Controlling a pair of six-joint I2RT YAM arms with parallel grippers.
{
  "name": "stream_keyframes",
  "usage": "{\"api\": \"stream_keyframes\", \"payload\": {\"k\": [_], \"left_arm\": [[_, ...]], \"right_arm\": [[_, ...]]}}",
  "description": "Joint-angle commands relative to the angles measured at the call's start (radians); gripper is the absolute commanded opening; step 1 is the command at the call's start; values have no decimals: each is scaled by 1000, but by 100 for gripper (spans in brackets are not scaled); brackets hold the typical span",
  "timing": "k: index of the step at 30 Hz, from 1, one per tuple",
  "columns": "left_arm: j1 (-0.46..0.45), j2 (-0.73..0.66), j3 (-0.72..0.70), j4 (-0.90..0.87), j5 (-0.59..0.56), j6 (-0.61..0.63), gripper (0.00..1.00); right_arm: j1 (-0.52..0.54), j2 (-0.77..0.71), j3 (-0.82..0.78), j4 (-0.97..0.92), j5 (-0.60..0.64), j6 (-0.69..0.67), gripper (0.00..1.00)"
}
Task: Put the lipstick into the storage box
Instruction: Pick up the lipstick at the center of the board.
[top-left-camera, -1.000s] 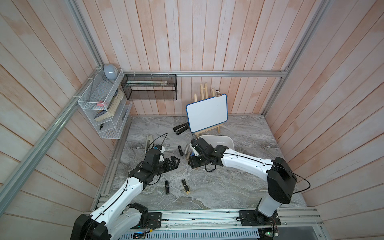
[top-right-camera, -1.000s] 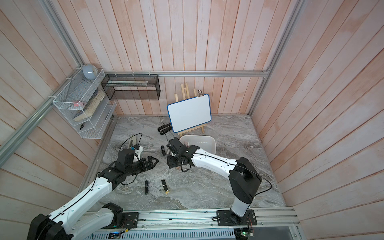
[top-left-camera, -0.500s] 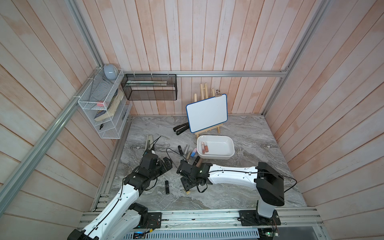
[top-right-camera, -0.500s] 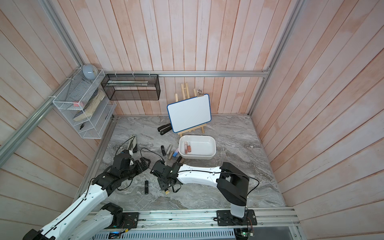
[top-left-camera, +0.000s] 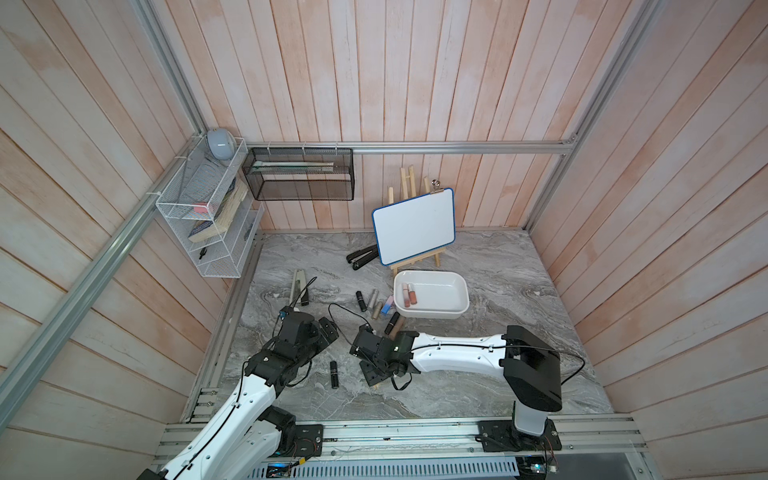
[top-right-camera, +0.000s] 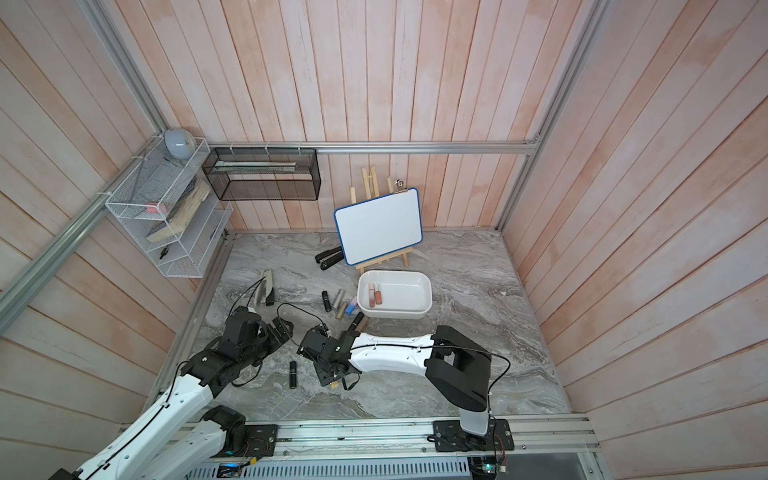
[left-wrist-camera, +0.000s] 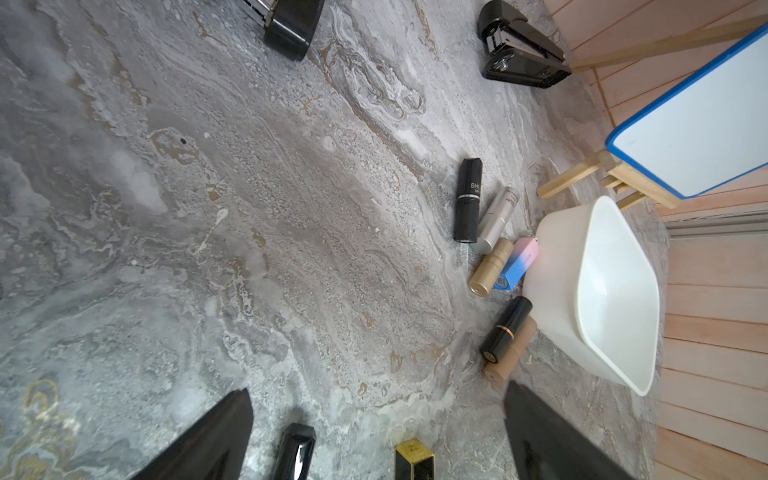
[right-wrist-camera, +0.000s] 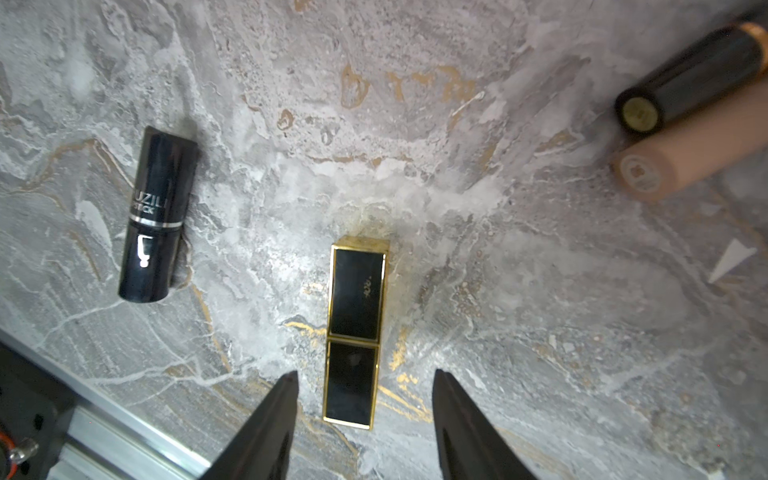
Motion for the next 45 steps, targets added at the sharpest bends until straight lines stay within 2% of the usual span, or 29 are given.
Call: {"api": "stream_keyframes", "payload": {"k": [1, 12, 30, 39, 45], "left_arm": [[4, -4, -12, -7, -26, -2, 100], [10, 0, -23, 2, -27, 12, 100], [19, 34, -33, 45, 13, 37, 100], [23, 36, -37, 50, 19, 43, 100], [24, 40, -30, 56, 31, 49, 100]], "right_arm": [[5, 41, 24, -1, -5, 4, 56], [1, 111, 72, -33, 12, -9, 53], [-18, 141, 78, -45, 29, -17, 43], [-24, 145, 88, -50, 29, -30, 25], [-33, 115, 90, -57, 36, -36, 24]]}}
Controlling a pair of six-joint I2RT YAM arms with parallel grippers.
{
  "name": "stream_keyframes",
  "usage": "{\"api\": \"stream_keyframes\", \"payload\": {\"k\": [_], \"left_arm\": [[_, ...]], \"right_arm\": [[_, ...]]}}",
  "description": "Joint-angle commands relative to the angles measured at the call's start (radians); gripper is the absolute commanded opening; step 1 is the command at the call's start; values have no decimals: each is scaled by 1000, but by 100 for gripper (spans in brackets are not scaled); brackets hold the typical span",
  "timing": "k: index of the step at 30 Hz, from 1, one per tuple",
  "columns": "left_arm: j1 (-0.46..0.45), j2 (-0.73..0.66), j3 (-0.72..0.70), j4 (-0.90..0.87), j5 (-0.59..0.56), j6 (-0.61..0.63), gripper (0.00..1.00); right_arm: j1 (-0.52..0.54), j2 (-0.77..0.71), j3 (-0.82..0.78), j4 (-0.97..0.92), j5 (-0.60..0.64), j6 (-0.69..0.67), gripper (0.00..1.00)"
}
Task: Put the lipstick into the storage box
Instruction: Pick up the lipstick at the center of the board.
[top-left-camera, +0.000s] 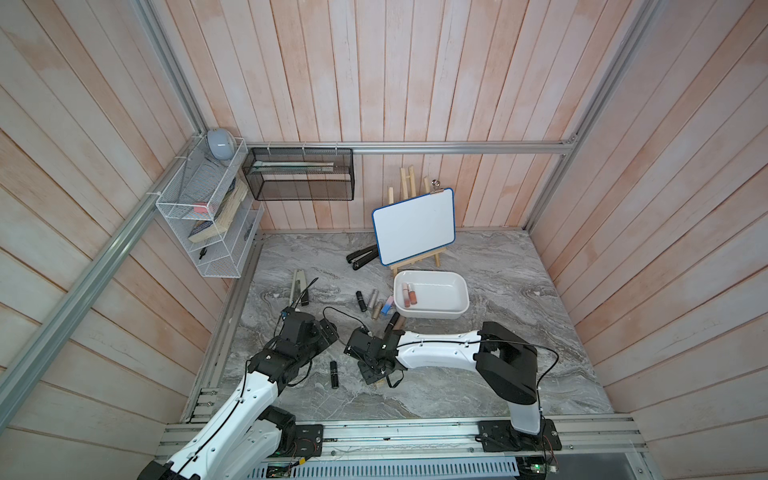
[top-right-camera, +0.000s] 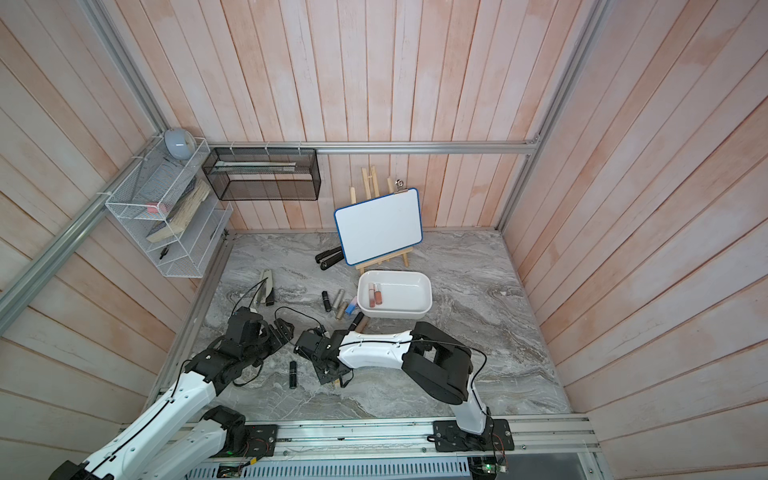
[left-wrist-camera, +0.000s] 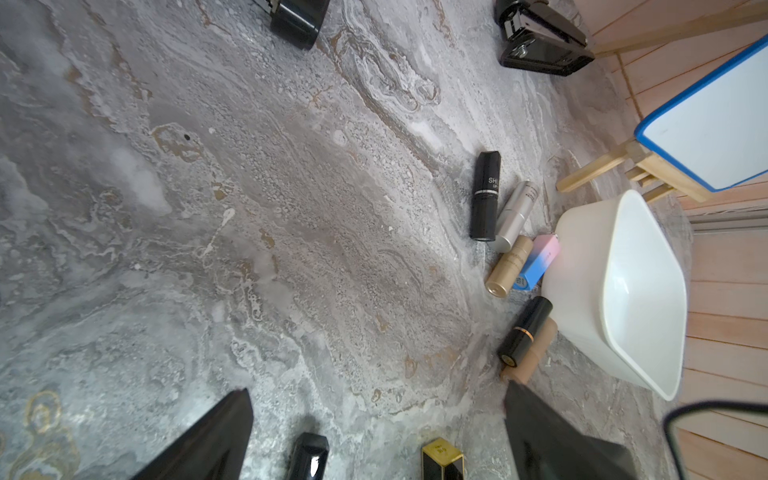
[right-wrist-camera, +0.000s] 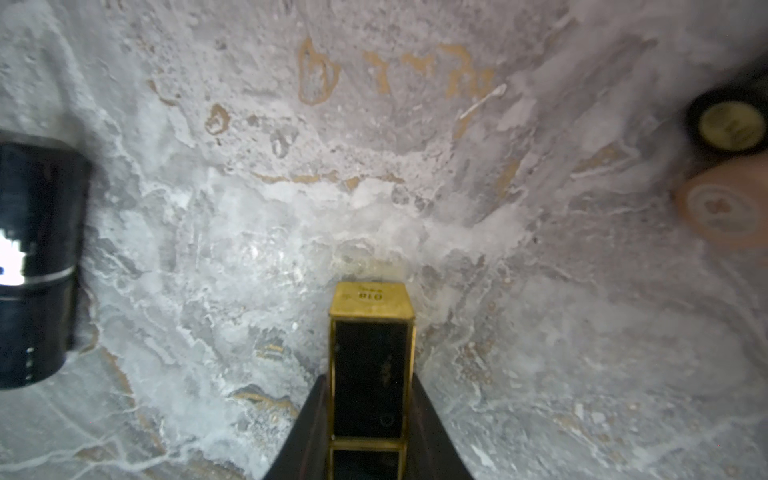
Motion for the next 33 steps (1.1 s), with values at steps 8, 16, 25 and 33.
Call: {"api": "stream_keyframes", "payload": {"k": [8, 16, 25, 33], "left_arm": [[6, 9, 9, 53, 66, 36, 100], [9, 23, 20, 184, 283, 109, 100], [7, 74, -13, 470, 570, 90, 100], [-40, 157, -8, 613, 643, 89, 100]], "right_arm": [[-77, -125, -21, 1, -10, -16, 23], [-196, -275, -73, 48, -74, -45, 23], [-368, -428, -124, 84, -156, -90, 23], [-578, -530, -225, 168, -208, -130, 23]]}}
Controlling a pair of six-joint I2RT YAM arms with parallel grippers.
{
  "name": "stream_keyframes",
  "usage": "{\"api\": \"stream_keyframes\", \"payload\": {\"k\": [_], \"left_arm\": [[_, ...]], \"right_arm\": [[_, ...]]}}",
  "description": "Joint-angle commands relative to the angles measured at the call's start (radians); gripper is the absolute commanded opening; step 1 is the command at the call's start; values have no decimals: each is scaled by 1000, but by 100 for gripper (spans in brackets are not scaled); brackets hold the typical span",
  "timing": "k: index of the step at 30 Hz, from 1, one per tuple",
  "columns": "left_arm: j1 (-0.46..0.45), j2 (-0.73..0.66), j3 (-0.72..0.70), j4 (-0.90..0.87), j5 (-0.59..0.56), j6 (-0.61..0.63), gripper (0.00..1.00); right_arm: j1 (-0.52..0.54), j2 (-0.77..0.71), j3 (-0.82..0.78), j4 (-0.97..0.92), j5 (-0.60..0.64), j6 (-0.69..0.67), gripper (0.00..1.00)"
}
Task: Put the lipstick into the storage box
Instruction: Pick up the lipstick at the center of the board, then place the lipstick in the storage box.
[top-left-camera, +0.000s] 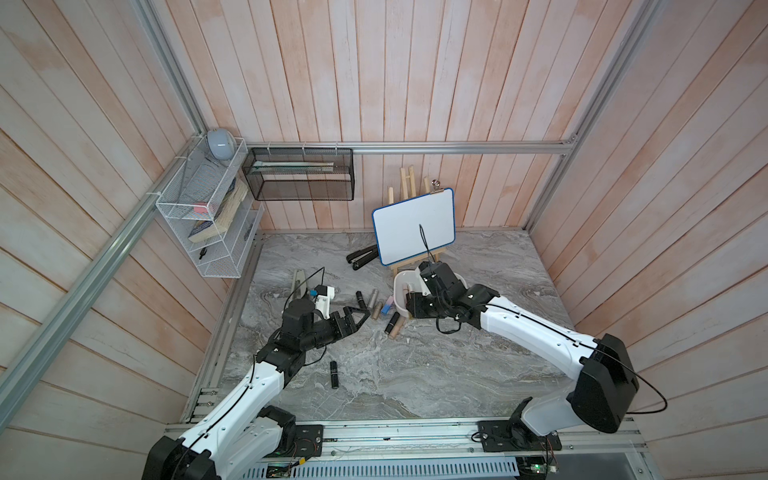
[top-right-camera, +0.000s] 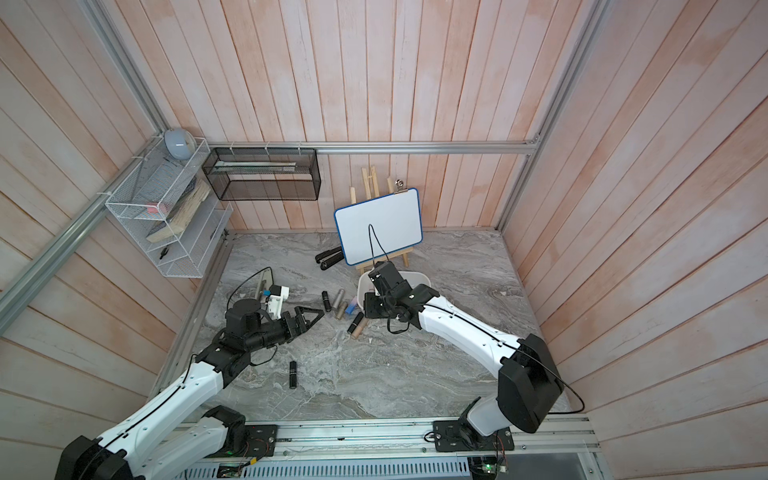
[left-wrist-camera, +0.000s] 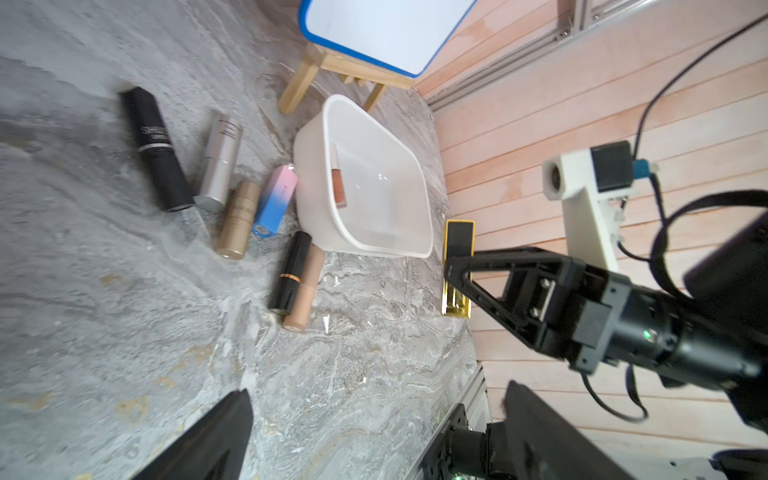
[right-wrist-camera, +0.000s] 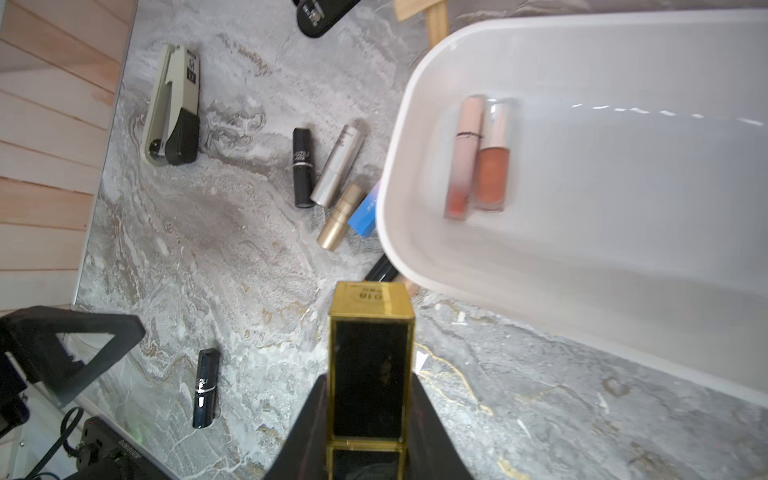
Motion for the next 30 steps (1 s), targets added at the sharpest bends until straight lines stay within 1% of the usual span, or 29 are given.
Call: {"api": "stream_keyframes", "payload": {"k": [1, 6, 12, 16, 21, 30], "left_arm": [[-29, 47, -1, 108, 65, 13, 99], [-75, 145, 32, 154, 90, 24, 100], [-107, 238, 55, 183, 102, 28, 100], [-115, 253, 48, 184, 108, 26, 100], [-118, 238, 26, 167, 103, 34, 100], [-120, 255, 15, 170, 106, 41, 100]], "right_arm": [[-81, -14, -28, 45, -51, -41, 23], [-181, 27, -23, 70, -90, -84, 23], [-255, 126, -4, 105, -124, -122, 23], [-277, 219, 35, 112, -150, -146, 23], [-285, 313, 79, 130, -161, -163, 23], [-285, 428, 167, 130, -181, -180, 23]]}}
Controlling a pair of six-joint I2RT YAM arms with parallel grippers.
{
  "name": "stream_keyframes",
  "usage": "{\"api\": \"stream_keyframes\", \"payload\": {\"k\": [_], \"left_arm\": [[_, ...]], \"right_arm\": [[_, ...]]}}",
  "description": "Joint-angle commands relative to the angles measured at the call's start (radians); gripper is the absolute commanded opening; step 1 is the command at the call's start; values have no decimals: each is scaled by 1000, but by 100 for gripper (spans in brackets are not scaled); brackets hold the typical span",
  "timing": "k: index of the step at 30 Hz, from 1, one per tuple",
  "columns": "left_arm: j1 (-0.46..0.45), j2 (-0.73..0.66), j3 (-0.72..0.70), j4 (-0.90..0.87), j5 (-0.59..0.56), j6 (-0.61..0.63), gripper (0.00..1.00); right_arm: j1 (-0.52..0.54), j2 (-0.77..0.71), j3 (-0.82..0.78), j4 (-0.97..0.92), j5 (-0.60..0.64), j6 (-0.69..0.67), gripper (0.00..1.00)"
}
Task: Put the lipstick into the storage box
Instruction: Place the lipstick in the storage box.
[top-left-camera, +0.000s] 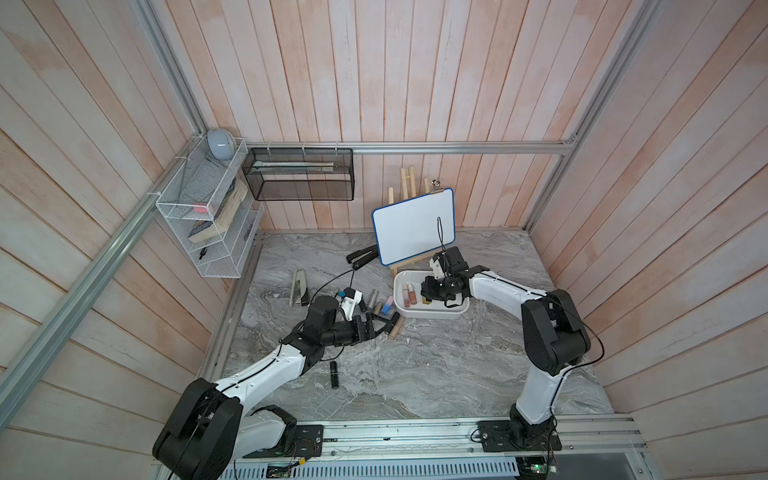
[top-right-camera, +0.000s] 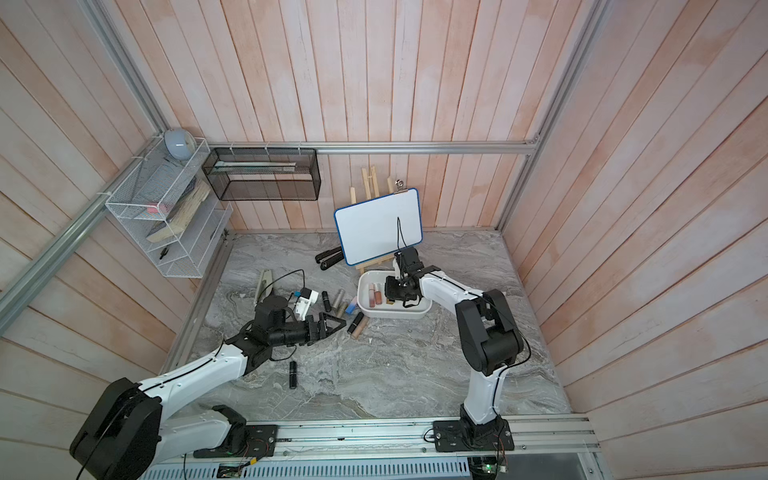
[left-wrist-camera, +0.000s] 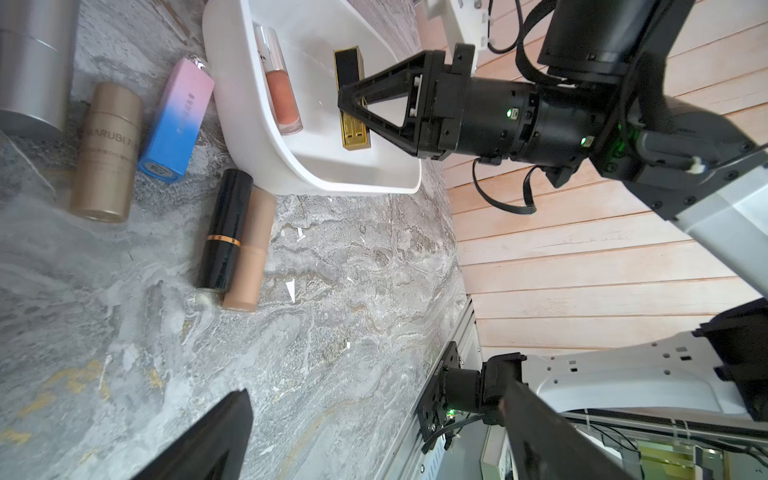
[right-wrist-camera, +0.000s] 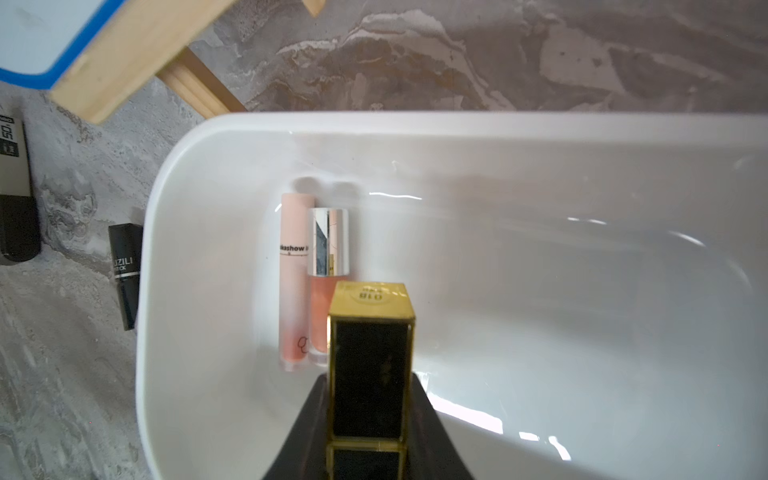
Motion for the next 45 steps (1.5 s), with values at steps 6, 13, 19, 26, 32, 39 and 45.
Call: {"api": "stream_keyframes", "payload": {"k": [6, 13, 19, 26, 32, 39, 45], "left_arm": [[-5, 7, -7, -2, 16, 33, 100], [-4, -12, -7, -38, -3, 52, 100], [-5, -14, -6, -42, -7, 54, 100], [-5, -11, 0, -52, -11, 61, 100], [-5, -7, 5, -67, -19, 71, 100], [-5, -2, 39, -182, -107, 114, 100], [-5, -5, 46, -234, -162, 113, 100]], "right_arm": [[-7, 73, 72, 8, -24, -26, 23], [-7, 118, 108, 5, -30, -32, 23], [-6, 149, 140, -15, -21, -49, 23], [-8, 171, 154, -23, -14, -58, 25], [-8, 189, 159, -25, -17, -58, 27], [-8, 200, 168, -25, -17, -56, 34], [-8, 197, 160, -23, -17, -53, 39]]}}
